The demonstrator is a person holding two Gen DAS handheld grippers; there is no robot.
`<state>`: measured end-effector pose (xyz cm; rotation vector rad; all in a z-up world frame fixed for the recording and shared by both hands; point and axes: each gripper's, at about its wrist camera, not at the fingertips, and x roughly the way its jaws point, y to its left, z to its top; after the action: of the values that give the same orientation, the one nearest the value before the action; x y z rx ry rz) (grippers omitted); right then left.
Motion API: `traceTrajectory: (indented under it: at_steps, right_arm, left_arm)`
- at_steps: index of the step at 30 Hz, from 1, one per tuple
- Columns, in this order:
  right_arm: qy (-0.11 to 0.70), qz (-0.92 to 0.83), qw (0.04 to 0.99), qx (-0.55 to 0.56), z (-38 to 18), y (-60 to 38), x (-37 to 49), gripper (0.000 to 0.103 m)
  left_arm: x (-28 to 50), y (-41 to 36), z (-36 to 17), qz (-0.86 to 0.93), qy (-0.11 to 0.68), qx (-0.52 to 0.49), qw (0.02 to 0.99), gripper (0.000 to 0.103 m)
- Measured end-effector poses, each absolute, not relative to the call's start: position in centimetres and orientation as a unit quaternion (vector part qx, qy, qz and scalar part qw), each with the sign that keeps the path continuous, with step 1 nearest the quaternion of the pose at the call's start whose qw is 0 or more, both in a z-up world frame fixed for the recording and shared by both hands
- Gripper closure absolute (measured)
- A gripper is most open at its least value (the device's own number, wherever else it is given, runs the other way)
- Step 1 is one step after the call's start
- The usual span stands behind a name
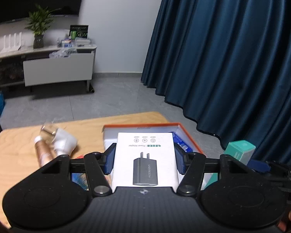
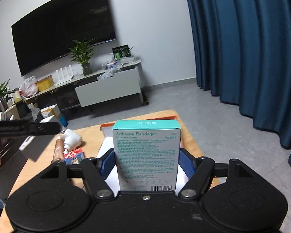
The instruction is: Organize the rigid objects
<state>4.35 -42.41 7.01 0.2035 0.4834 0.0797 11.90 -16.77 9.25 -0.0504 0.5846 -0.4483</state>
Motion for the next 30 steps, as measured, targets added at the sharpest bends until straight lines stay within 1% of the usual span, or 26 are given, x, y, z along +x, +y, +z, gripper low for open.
traceTrajectory:
  at_steps: [3, 10, 14, 18, 30]
  right_arm:
    - [0.236, 0.039, 0.965, 0.105, 6.9, -43.0, 4.3, 0.019]
    - [0.241, 0.04, 0.962, 0.123, 6.4, -43.4, 4.9, 0.019]
    - [0.236, 0.047, 0.963, 0.124, 6.6, -43.3, 5.5, 0.019]
    - [0.235, 0.05, 0.964, 0.118, 6.7, -43.0, 5.9, 0.019]
    - [0.234, 0.041, 0.965, 0.111, 7.0, -42.7, 6.0, 0.019]
  left_arm:
    - [11.8, -17.6, 8.9, -0.217, 0.282, -0.033, 0.934, 0.043]
    - [11.0, -17.2, 7.1, -0.206, 0.305, -0.037, 0.929, 0.043]
    - [10.7, -17.5, 7.4, -0.197, 0.308, -0.04, 0.93, 0.043]
    - [9.7, -18.6, 7.5, -0.196, 0.298, -0.015, 0.934, 0.043]
    - [9.7, -19.0, 7.1, -0.203, 0.304, -0.029, 0.93, 0.043]
